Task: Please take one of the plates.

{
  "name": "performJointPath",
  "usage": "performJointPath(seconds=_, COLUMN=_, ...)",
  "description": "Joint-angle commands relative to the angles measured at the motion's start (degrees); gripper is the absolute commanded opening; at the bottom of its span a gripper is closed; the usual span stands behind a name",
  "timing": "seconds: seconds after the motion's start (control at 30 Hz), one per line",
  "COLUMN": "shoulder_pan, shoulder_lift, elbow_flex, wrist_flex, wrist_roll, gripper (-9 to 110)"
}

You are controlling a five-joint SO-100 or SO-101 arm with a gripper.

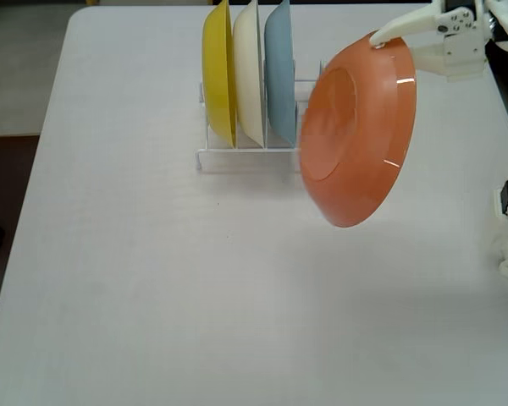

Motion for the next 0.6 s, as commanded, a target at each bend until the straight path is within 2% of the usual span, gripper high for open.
performJointPath(seconds=0.0, shoulder_pan=-2.9, shoulder_lift=0.44, elbow_flex=-0.62, wrist_flex=-7.73, wrist_roll=-1.85, gripper=0)
performJointPath(seconds=0.57, shoulder_pan=-9.93, shoulder_lift=-10.2, elbow_flex=-0.62, wrist_flex=-30.5, wrist_roll=-5.27, gripper=0)
